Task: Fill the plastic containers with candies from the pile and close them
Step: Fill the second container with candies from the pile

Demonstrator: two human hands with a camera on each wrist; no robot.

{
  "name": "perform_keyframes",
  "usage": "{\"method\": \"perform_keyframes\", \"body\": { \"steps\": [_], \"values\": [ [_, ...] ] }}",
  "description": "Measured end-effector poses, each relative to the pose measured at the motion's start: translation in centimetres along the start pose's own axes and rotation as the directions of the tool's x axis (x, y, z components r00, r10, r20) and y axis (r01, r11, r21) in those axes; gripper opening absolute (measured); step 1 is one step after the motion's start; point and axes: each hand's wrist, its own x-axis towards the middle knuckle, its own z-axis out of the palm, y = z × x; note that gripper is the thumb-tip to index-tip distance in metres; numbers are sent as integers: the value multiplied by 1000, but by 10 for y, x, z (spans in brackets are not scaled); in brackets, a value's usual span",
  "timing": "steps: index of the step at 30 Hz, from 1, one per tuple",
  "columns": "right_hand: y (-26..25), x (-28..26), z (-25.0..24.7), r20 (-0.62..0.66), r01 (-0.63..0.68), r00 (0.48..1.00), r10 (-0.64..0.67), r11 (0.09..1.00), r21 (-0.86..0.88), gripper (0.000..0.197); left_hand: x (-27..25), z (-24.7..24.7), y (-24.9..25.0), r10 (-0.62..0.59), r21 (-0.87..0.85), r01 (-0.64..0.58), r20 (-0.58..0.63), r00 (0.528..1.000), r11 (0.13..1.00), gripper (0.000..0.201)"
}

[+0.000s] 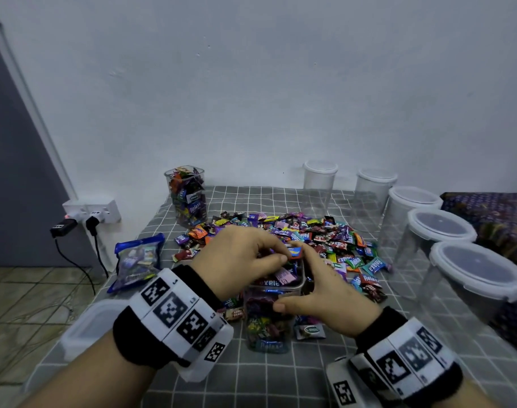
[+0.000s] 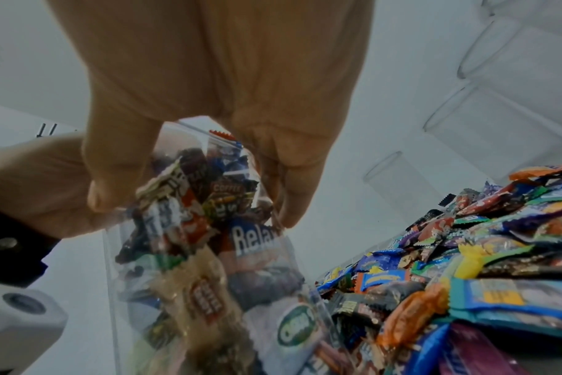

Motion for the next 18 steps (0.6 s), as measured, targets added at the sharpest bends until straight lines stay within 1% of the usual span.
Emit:
{"method": "perform_keyframes", "body": {
  "steps": [1, 2, 3, 4, 5, 6, 8, 9, 10, 11, 12, 13, 14, 16, 18],
  "values": [
    [0, 1, 0, -4, 8, 1000, -8, 1000, 6, 108, 0, 0, 0, 2, -50, -3, -13, 1000, 999, 12],
    [0, 1, 1, 7, 2, 1000, -3, 1000, 21, 106, 0, 0, -1, -8, -117, 2, -51, 999, 993, 12],
    [1, 1, 0, 29, -9, 1000, 8, 1000, 22, 110, 1, -1, -2, -34, -190, 13, -107, 994, 982, 10],
    [4, 1, 0, 61, -29, 998, 30, 1000, -11, 118, 1, -2, -6, -69, -259, 24, -168, 983, 965, 8],
    [7, 1, -1, 97, -50, 994, 57, 996, -74, 125, 1, -4, -10, -110, -312, 36, -226, 968, 950, 13],
    [9, 2, -4, 130, -65, 988, 83, 988, -143, 127, 1, -5, -17, -152, -347, 50, -275, 949, 937, 18],
    [10, 4, -13, 164, -94, 975, 148, 950, -297, 119, 0, -8, -32, -241, -356, 118, -326, 914, 927, 26],
    [8, 6, -19, 165, -103, 970, 178, 917, -385, 111, -1, -9, -39, -286, -328, 179, -316, 905, 928, 26],
    [6, 8, -24, 149, -112, 967, 207, 870, -480, 104, -1, -9, -46, -334, -280, 257, -276, 901, 925, 25],
    [5, 11, -27, 128, -120, 965, 230, 816, -566, 100, -2, -8, -54, -380, -185, 346, -204, 902, 920, 21],
    [5, 15, -30, 114, -128, 960, 254, 767, -629, 100, -2, -5, -61, -422, -43, 420, -114, 899, 906, 20],
    [6, 19, -31, 106, -143, 952, 287, 723, -676, 101, -2, -1, -69, -460, 119, 459, -18, 888, 881, 30],
    [9, 24, -31, 99, -158, 941, 322, 682, -714, 103, -2, 3, -77, -485, 250, 455, 71, 872, 855, 45],
    [16, 32, -27, 101, -160, 926, 364, 621, -767, 102, -1, 13, -88, -525, 418, 413, 198, 828, 809, 69],
    [22, 37, -20, 120, -138, 921, 370, 598, -789, 96, 0, 21, -94, -554, 537, 353, 273, 787, 766, 79]
  ]
}}
